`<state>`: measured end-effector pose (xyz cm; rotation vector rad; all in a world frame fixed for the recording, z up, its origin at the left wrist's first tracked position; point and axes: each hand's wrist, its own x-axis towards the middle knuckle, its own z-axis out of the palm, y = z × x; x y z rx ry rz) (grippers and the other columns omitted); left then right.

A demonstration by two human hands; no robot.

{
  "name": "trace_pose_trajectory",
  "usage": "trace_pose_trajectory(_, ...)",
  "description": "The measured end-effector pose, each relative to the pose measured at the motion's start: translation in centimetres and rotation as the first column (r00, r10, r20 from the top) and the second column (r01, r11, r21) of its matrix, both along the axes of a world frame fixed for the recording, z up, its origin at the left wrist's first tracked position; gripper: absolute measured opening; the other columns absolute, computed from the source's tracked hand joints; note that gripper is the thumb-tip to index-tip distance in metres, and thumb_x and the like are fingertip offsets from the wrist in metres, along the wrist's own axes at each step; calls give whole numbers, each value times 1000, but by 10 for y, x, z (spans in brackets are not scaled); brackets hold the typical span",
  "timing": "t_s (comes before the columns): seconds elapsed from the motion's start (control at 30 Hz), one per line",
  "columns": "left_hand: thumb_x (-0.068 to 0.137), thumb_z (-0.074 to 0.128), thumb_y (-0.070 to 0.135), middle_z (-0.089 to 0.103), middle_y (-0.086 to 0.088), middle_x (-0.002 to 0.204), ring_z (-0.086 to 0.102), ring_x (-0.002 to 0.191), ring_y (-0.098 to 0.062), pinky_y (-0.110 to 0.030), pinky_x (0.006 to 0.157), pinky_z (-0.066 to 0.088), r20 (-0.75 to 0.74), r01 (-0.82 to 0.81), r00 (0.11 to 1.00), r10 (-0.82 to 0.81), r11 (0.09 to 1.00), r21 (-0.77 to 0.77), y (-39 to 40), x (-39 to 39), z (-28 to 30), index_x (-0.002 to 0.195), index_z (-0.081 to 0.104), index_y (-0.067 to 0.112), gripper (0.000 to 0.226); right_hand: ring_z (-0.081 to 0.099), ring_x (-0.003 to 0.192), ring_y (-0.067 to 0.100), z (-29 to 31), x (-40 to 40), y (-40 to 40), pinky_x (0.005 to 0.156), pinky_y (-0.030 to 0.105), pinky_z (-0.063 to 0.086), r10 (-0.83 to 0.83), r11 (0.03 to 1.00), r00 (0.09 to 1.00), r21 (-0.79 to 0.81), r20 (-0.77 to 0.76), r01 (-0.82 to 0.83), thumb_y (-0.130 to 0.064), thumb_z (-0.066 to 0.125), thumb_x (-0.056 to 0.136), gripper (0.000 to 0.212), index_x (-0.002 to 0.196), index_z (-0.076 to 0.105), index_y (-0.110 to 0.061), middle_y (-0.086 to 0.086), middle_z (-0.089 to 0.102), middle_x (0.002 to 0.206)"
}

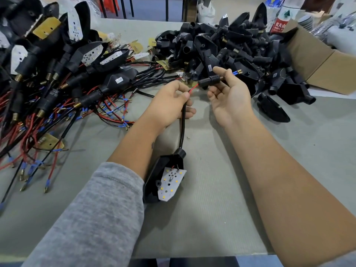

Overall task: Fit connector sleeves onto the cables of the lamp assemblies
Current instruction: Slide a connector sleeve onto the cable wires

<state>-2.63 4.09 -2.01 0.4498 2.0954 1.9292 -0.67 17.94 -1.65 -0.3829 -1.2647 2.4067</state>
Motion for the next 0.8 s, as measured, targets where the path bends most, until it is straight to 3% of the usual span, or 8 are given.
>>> trace_pose_trajectory(0.07, 103, 37, 5, 48, -3, 73, 49, 47, -6, -20, 48, 46, -1, -19, 1000, 19, 1000, 3, -1, -2, 0, 90, 52, 14, 22, 43, 59, 10, 1, 1, 1, 56, 20, 40, -8, 1000, 1000, -6, 9, 8, -22, 42, 104, 32, 92, 69, -9, 3, 50, 78)
trace_pose_trajectory(0.2, 102, 36, 8, 46, 2, 70, 31, 49, -7, -16, 42, 26, -21, -27, 999, 24, 991, -132, 0, -4, 0, 90, 56, 19, 25, 41, 57, 8, 2, 1, 3, 53, 19, 39, -54, 999, 998, -2, 27, 54, -17, 43, 104, 33, 89, 70, -7, 0, 50, 72)
trace_pose_trajectory(0.33, 102, 36, 11, 44, 4, 63, 28, 41, -5, -17, 39, 23, 17, -42, 999, 46, 984, -172, 3, -2, 5, 93, 55, 25, 25, 43, 52, 7, 2, 1, 2, 51, 20, 39, -64, 992, 998, 108, 21, 62, -18, 41, 105, 34, 84, 67, -8, -2, 47, 65)
trace_pose_trajectory(0.5, 102, 33, 19, 38, 1, 60, 22, 44, -8, -19, 40, 15, 124, -12, 992, 22, 997, -78, 4, 3, 11, 101, 56, 25, 24, 50, 48, 10, 4, 4, 1, 49, 21, 44, -125, 928, 990, 360, 65, 94, -22, 40, 105, 33, 85, 63, -11, -1, 60, 64)
trace_pose_trajectory(0.67, 100, 40, 26, 34, 0, 59, 18, 44, -9, -17, 37, 12, 260, -17, 965, 38, 996, -84, 9, 4, 22, 116, 55, 23, 22, 56, 47, 13, 4, 5, -3, 47, 23, 46, -126, 927, 992, 361, 28, 107, -21, 34, 107, 31, 91, 57, -9, 2, 61, 65)
trace_pose_trajectory(0.73, 100, 39, 26, 34, 0, 58, 18, 43, -8, -16, 36, 12, 272, -12, 962, 33, 997, -80, 9, 5, 24, 111, 54, 21, 19, 57, 49, 14, 3, 6, -2, 49, 24, 47, -120, 927, 993, 361, 21, 105, -21, 33, 107, 30, 92, 57, -8, 5, 62, 69)
trace_pose_trajectory(0.8, 100, 37, 22, 33, 3, 53, 19, 39, -7, -16, 37, 13, 271, 12, 963, 10, 997, -79, 9, 5, 25, 92, 52, 19, 17, 58, 49, 14, 2, 6, -2, 50, 24, 48, -118, 928, 993, 356, 14, 105, -20, 33, 107, 30, 94, 57, -8, 6, 63, 71)
